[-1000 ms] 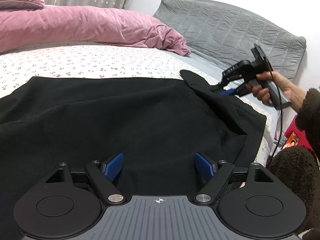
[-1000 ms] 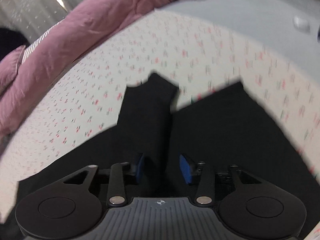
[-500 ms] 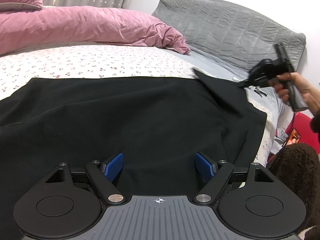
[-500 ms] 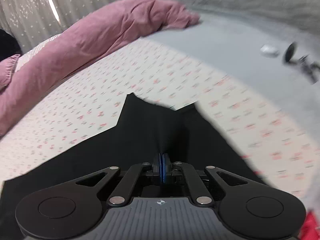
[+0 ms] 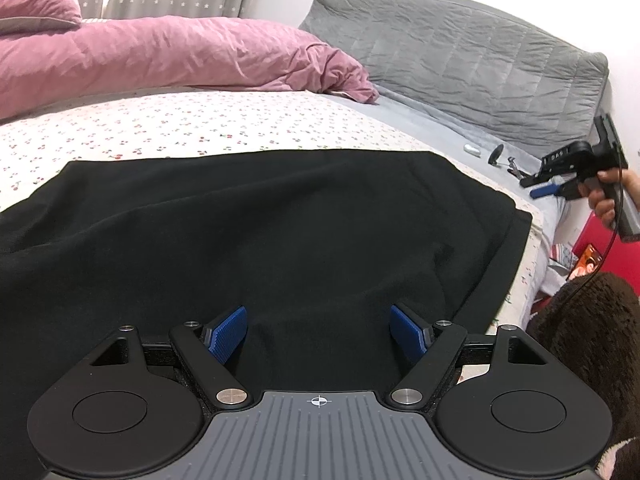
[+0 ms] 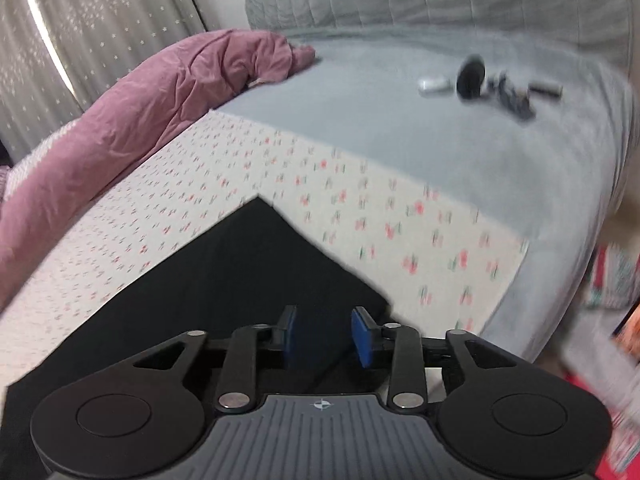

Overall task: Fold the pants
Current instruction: 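Fold the leg over with the right gripper while the left gripper grasps the trouser edge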

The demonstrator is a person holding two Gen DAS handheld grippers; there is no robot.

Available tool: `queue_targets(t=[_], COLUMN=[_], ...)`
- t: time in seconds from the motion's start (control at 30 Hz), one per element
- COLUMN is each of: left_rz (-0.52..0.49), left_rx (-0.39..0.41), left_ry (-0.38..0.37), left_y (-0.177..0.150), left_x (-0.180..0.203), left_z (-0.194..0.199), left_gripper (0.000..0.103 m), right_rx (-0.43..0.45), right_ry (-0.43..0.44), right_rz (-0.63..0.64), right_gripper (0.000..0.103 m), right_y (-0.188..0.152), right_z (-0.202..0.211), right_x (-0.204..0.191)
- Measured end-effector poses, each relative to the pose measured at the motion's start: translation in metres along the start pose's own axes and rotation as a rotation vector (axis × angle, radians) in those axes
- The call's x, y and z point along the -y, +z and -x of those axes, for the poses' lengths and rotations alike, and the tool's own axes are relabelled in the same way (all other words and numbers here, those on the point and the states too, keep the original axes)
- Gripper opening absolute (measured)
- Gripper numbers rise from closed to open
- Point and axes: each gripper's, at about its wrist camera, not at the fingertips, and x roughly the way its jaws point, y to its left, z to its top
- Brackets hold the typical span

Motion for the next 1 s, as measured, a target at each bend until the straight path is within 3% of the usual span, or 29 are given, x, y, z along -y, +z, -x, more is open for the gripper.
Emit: queue_targets(t=[0.17, 0.3, 0.4, 0.43, 0.5, 0.6, 0.8, 0.9, 1.0], left_rz=[-0.031, -0.1, -0.136, -0.142, -0.155, -0.197, -0.359, -0.35, -0.34], left_rx=[-0.008, -0.01, 0.0, 0.002, -0.005, -0.03, -0.046, -0.029, 0.024], left_ry=[-0.02, -0.053, -0.061, -0.059, -0.05, -0.029, -0.014, 0.016, 0.051], left_y=[-0.003, -0.006, -0.009, -0.01, -0.011, -0.013, -0.021, -0.018, -0.017], left_x=[0.003, 0.007, 0.01, 0.011, 0.014, 0.02, 0.035, 0.035, 0.038], left_z=[0.007, 0.02, 0.027, 0.028, 0.027, 0.022, 0.02, 0.02, 0.028], left_gripper=[0.078, 0.078, 0.078, 0.076, 0.066, 0.05, 0.042, 0.01, 0.0], right_rx=[-0.071, -0.025, -0.002, 0.001, 0.007, 0.054, 0.076, 0.084, 0.091], right_ry=[0.063, 0.141, 0.18, 0.187, 0.204, 0.219, 0.19, 0.172, 0.144], right_rz=[-0.135, -0.239, -0.291, -0.301, -0.322, -0.313, -0.26, -0.242, -0.206], right_gripper=[0.035, 0.034, 0.024, 0.015, 0.005, 0.003, 0.002, 0.002, 0.002], right_y=[-0.015, -0.021, -0.02, -0.02, -0.019, -0.017, -0.008, -0.006, -0.008], right_z=[-0.023, -0.031, -0.037, -0.039, -0.037, -0.023, -0.012, -0.012, -0.009], right_x=[0.019, 0.031, 0.039, 0.041, 0.042, 0.041, 0.03, 0.024, 0.019])
